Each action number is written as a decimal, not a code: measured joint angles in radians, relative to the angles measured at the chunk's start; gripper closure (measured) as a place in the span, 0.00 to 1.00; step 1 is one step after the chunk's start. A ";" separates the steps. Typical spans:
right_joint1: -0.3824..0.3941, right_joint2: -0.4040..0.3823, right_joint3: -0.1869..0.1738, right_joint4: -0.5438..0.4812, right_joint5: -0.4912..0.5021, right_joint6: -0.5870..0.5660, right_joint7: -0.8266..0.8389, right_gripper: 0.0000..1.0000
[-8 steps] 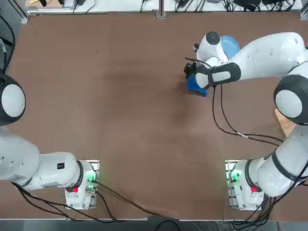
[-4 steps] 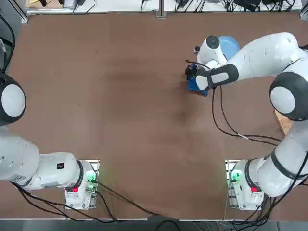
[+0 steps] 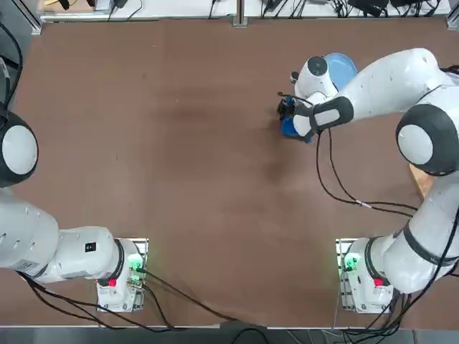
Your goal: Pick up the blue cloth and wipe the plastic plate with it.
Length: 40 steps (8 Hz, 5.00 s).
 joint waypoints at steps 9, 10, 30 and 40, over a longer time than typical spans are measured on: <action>-0.003 0.007 -0.011 0.025 -0.028 0.007 0.009 0.77; -0.005 0.006 -0.014 0.039 -0.028 -0.023 0.012 0.77; -0.389 -0.038 -0.030 0.495 -0.046 -0.659 -0.552 0.83; -0.462 0.103 -0.031 0.497 -0.084 -0.453 -0.607 0.83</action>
